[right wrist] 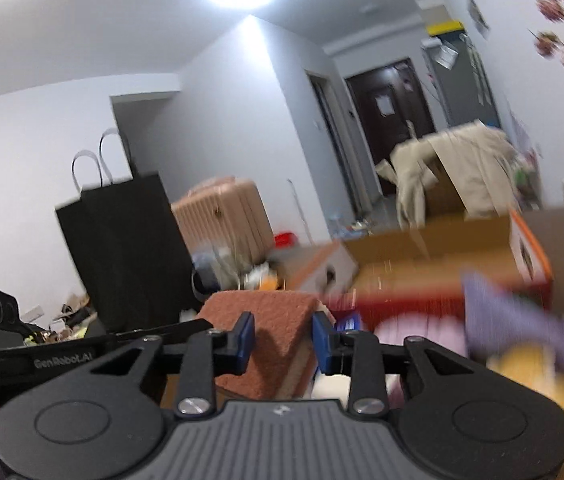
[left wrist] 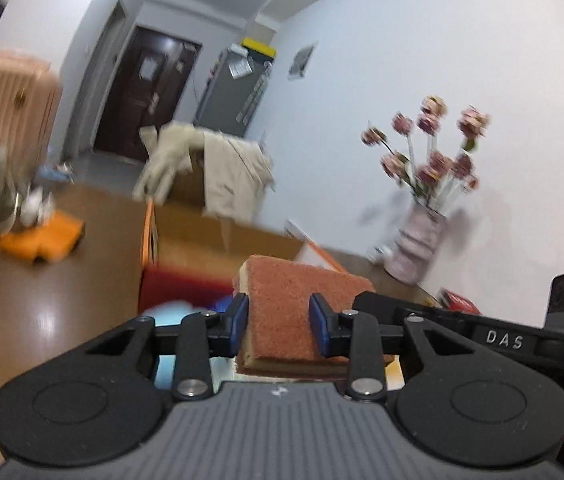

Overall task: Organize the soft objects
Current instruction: 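Carry the sponge into the cardboard box and open both grippers, then close both grippers on the white-and-yellow plush sheep, then carry the plush sheep into the box and open both grippers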

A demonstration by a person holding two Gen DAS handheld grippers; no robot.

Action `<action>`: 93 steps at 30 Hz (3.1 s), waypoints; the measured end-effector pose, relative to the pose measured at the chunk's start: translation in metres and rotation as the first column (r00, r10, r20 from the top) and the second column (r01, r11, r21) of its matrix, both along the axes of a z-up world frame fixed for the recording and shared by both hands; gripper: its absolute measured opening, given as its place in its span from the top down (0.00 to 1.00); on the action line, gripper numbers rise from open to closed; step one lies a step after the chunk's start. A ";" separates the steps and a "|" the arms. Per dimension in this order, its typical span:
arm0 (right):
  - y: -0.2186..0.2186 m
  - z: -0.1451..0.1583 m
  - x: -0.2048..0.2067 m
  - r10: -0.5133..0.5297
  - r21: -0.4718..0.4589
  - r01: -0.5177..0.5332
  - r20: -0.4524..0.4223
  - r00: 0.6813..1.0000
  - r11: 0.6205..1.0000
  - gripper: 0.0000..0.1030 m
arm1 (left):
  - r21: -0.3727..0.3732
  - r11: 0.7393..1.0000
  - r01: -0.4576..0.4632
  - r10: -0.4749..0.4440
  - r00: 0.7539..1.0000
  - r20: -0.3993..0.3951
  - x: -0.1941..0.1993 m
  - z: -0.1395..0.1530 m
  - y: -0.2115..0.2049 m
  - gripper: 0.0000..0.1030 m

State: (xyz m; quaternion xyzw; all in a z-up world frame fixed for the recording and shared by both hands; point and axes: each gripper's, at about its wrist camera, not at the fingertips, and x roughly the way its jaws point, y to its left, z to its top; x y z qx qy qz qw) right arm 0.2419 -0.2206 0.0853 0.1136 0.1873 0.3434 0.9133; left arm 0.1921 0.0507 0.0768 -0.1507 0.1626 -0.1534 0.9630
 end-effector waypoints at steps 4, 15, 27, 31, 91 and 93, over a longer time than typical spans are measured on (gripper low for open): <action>0.003 0.037 0.091 0.004 -0.005 -0.004 0.000 1.000 1.000 0.72 | -0.041 0.998 -0.042 0.042 0.999 -0.018 0.090 0.035 -0.003 0.68; 0.064 -0.026 0.368 -0.043 -0.111 -0.005 -0.431 0.901 0.994 0.71 | 0.146 0.974 -0.176 0.216 0.916 -0.339 0.330 -0.015 0.002 0.65; 0.054 -0.009 0.355 -0.054 -0.143 -0.006 -0.416 0.908 0.990 0.70 | 0.248 0.957 -0.154 0.228 0.925 -0.305 0.301 0.020 -0.003 0.43; 0.012 0.052 0.301 -0.033 -0.101 0.003 -0.294 0.955 0.995 0.56 | 0.307 0.940 -0.149 0.219 0.953 -0.207 0.242 0.067 -0.022 0.29; -0.196 -0.065 -0.030 -0.124 0.004 0.130 -0.279 0.952 0.992 0.58 | -0.114 0.983 0.147 -0.175 0.938 -0.298 0.007 -0.054 -0.189 0.50; -0.197 -0.049 -0.036 -0.142 0.029 0.153 -0.232 0.962 0.988 0.58 | -0.106 0.978 0.178 -0.200 0.949 -0.245 0.007 -0.035 -0.185 0.51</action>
